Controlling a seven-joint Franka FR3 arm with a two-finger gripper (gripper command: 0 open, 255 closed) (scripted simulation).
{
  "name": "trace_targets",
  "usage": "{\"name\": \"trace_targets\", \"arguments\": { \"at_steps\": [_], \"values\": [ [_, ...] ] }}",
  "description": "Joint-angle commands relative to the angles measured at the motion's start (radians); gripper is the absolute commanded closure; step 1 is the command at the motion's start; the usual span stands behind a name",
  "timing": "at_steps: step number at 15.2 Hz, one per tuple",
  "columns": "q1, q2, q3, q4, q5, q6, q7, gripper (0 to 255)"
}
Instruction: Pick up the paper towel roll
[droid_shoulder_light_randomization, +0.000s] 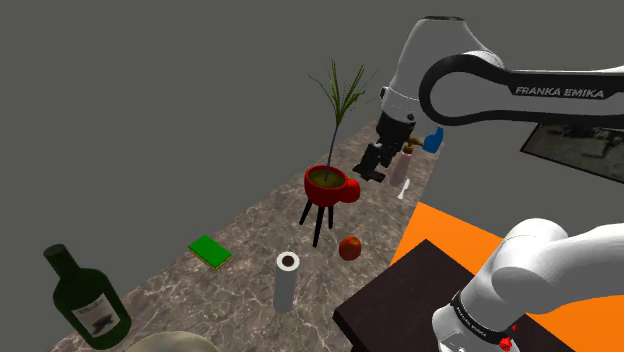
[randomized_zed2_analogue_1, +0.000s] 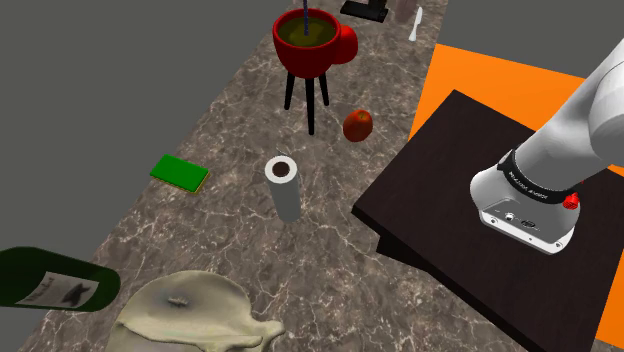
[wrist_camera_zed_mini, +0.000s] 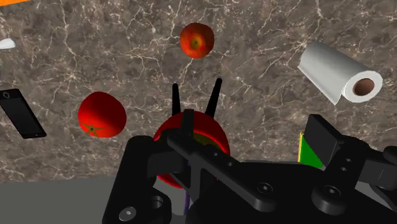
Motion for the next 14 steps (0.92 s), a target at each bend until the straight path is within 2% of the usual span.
{"name": "trace_targets", "arguments": {
  "at_steps": [1, 8, 14],
  "values": [
    [0.008, 0.047, 0.035, -0.013, 0.022, 0.051, 0.041, 0],
    [0.031, 0.226, 0.156, -0.015, 0.077, 0.204, 0.181, 0],
    [0.036, 0.424, 0.259, 0.03, 0.078, 0.333, 0.313, 0]
  ]
}}
